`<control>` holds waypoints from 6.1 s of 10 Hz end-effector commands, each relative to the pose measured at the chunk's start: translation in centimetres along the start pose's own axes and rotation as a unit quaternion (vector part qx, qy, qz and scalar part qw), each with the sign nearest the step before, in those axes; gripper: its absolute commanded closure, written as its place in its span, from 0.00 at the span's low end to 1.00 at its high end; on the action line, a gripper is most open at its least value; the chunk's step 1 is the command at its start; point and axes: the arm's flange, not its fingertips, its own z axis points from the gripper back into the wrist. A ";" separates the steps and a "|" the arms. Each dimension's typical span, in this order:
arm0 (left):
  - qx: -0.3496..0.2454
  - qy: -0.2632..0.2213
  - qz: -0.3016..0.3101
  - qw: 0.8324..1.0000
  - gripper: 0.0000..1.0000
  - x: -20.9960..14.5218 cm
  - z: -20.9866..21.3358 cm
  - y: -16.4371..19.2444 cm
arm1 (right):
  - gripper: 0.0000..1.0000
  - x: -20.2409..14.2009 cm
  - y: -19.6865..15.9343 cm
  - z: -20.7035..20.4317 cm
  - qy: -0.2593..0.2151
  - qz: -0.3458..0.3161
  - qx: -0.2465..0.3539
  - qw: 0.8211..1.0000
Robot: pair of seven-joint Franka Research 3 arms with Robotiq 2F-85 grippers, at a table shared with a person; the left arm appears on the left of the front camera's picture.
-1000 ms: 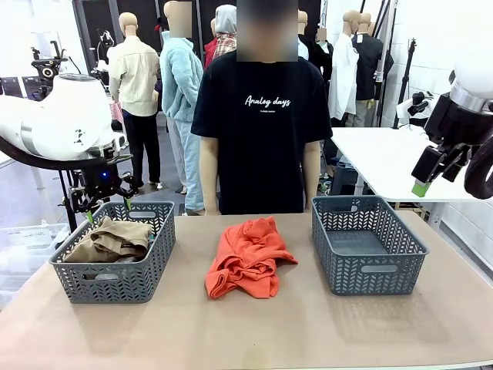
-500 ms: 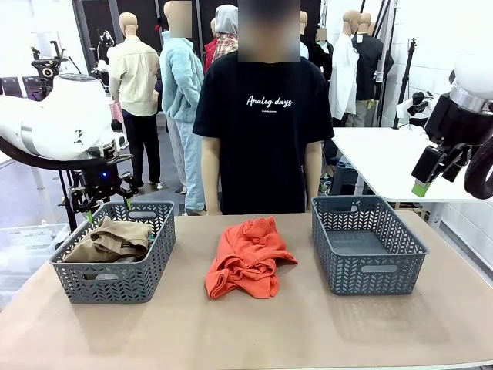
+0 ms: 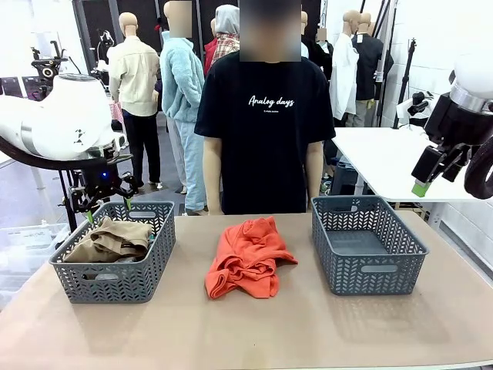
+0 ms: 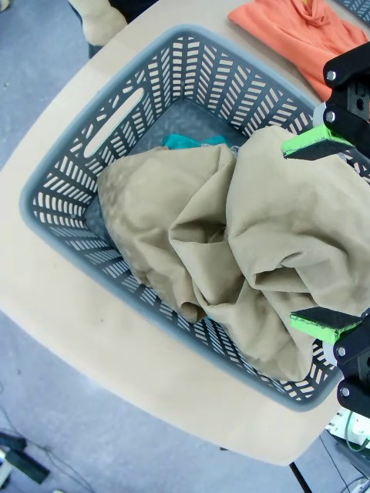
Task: Sort the tops and bottoms.
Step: Lift clothes from the center of the table with your right hand.
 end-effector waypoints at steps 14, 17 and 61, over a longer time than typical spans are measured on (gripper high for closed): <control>-0.138 -0.040 -0.299 0.943 0.00 -11.2 10.2 6.0 | 0.00 0.0 0.1 0.0 0.005 -0.003 -0.004 1.000; -0.233 -0.052 -0.473 0.848 0.00 -17.7 14.0 7.3 | 0.00 0.0 0.1 0.0 0.005 -0.003 -0.004 1.000; -0.225 -0.051 -0.495 0.837 0.00 -21.6 9.0 3.1 | 0.00 24.8 25.0 -27.6 0.057 0.327 0.166 0.929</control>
